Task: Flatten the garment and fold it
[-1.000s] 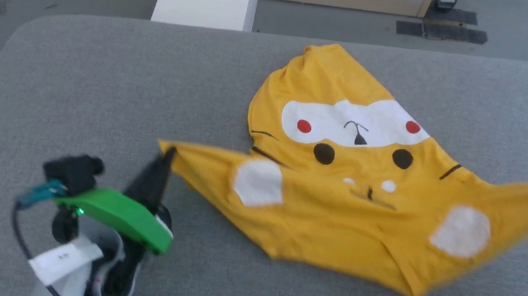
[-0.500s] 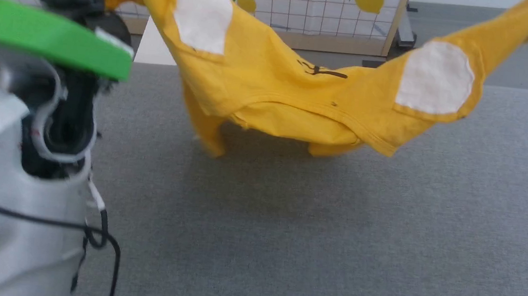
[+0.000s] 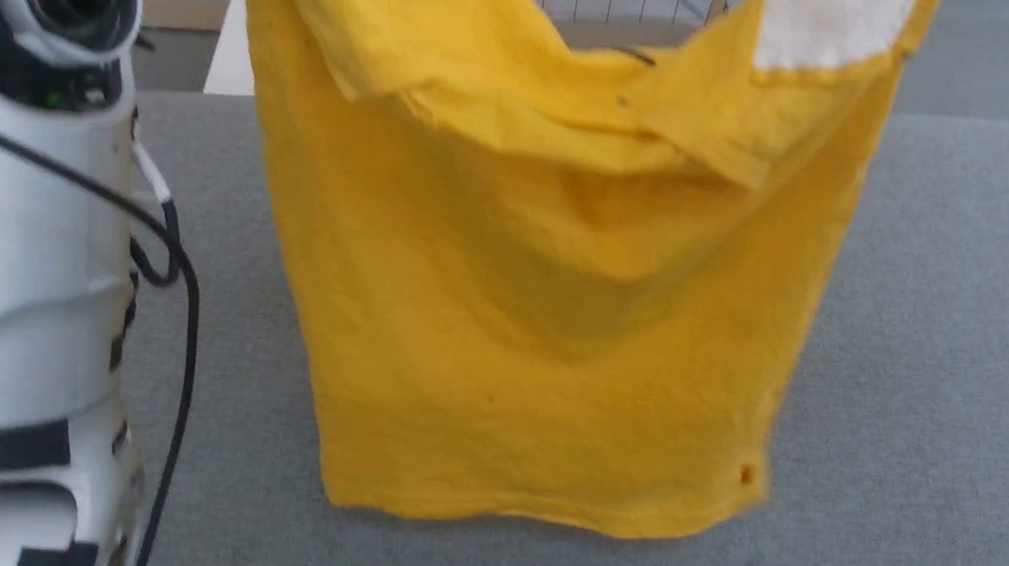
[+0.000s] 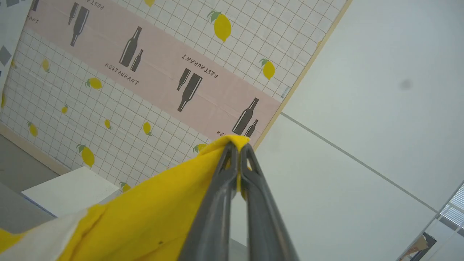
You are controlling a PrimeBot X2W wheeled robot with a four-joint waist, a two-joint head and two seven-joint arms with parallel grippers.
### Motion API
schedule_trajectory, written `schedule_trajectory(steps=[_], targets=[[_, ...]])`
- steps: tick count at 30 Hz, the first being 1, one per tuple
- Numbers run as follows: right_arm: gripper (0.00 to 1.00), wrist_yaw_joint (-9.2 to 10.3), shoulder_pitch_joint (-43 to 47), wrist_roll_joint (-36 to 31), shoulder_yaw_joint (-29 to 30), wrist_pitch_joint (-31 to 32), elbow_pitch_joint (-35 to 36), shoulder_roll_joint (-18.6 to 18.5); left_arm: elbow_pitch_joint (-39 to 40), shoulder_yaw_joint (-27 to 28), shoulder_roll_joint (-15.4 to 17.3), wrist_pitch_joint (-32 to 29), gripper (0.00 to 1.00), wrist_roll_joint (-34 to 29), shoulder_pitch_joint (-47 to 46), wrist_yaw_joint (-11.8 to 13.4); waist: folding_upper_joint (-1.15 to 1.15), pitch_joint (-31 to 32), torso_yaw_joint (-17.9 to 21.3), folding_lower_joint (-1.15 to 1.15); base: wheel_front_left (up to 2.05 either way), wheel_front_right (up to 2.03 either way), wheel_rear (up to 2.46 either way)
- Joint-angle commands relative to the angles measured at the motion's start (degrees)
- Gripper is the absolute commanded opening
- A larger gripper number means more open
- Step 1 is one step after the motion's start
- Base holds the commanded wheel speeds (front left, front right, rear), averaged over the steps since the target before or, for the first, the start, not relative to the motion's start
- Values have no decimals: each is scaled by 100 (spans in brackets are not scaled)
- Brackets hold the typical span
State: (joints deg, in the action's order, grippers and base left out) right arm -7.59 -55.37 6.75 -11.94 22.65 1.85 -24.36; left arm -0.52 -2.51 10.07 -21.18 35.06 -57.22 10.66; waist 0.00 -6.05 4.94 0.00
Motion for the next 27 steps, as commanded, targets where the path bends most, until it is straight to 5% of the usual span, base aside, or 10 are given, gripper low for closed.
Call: schedule_trajectory(steps=[1,17,27], targets=[[0,10,-258,-38,-69,-33,-183,12,-154,3,72,97,0,-126,-318,7,0,-437,145,0,0,0,0],[0,10,-3498,-1419,-135,-1370,-2661,552,-2295,124,125,2114,0,-684,-3487,-169,0,-2312,302,0,0,0,0],[0,10,-3571,-1654,-216,-2048,-3469,493,-2712,111,-3,2499,0,-303,-3238,-814,0,-2812,144,0,0,0,0]])
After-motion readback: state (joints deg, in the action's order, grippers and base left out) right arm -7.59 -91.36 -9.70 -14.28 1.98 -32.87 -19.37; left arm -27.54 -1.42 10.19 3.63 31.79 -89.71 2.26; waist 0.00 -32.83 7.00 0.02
